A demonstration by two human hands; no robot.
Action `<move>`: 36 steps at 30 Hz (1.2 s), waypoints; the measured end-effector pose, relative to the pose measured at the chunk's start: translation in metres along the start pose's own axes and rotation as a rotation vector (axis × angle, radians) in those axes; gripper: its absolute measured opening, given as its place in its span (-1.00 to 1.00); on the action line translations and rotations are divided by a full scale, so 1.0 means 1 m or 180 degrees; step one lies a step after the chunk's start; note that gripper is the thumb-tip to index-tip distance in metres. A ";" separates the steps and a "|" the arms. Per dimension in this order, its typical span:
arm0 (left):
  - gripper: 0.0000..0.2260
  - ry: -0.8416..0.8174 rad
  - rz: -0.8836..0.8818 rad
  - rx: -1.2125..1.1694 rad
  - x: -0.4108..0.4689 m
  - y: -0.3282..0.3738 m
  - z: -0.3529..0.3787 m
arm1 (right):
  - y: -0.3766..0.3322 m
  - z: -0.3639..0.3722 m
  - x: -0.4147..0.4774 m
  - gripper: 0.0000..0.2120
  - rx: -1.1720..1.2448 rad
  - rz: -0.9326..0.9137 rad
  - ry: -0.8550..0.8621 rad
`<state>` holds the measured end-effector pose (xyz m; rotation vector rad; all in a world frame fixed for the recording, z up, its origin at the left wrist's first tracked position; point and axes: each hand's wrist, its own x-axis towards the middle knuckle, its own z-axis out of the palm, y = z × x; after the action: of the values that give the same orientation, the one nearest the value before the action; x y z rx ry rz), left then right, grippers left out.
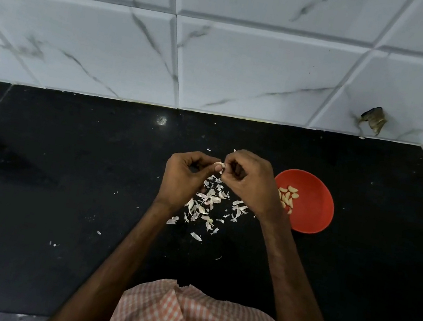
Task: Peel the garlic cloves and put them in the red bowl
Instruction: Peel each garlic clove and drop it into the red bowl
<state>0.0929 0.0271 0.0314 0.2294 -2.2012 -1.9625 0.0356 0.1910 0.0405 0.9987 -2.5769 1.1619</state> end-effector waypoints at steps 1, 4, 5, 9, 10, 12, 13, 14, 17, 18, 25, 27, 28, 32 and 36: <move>-0.89 -0.0020 0.0004 -0.0019 0.001 0.000 -0.001 | 0.000 0.000 0.000 -0.95 0.0015 -0.0001 -0.0025; -0.86 -0.0123 0.0028 -0.0162 0.001 -0.001 -0.003 | -0.002 0.000 0.000 -0.89 0.0039 0.0084 -0.0040; -0.86 -0.0164 0.0040 -0.0237 0.001 -0.001 -0.003 | -0.003 0.000 -0.001 -0.87 0.0073 0.0126 -0.0019; -0.85 -0.0291 0.0041 -0.0437 0.001 -0.005 -0.005 | -0.006 0.000 -0.001 -0.86 0.0246 0.0260 0.0001; -0.85 -0.0308 0.0035 -0.0444 0.001 -0.006 -0.006 | -0.007 0.000 -0.001 -0.87 0.0273 0.0290 -0.0005; -0.85 -0.0327 0.0038 -0.0447 0.002 -0.006 -0.007 | -0.007 0.001 -0.001 -0.86 0.0329 0.0353 0.0017; -0.85 -0.0325 0.0034 -0.0436 0.002 -0.006 -0.007 | -0.006 0.001 -0.002 -0.86 0.0363 0.0381 0.0047; -0.85 -0.0307 0.0025 -0.0419 0.002 -0.006 -0.007 | -0.006 0.002 -0.002 -0.87 0.0393 0.0401 0.0087; -0.85 -0.0221 0.0030 -0.0361 0.002 -0.004 -0.006 | -0.004 0.001 -0.002 -0.91 0.0398 0.0410 0.0173; -0.86 -0.0213 0.0048 -0.0333 0.002 -0.004 -0.007 | -0.003 0.000 -0.002 -0.92 0.0413 0.0403 0.0165; -0.84 -0.0044 0.0109 -0.0323 0.003 -0.004 -0.004 | -0.008 0.003 -0.003 -0.92 0.0512 0.0183 0.0133; -0.82 0.0000 0.0119 -0.0360 0.003 -0.005 -0.003 | -0.008 0.005 -0.003 -0.92 0.0502 0.0172 0.0145; -0.82 0.0021 0.0155 -0.0319 0.003 -0.006 -0.004 | -0.008 0.005 -0.002 -0.91 0.0489 0.0180 0.0142; -0.85 0.0155 0.0416 0.0086 0.004 -0.006 -0.006 | -0.011 0.005 -0.001 -0.90 0.0467 0.0192 0.0131; -0.86 0.0113 0.0635 0.0561 0.001 -0.001 -0.006 | -0.012 0.005 0.001 -0.91 0.0314 0.0241 0.0047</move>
<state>0.0932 0.0214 0.0311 0.0642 -2.2776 -1.6519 0.0424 0.1812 0.0448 0.9146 -2.5893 1.3216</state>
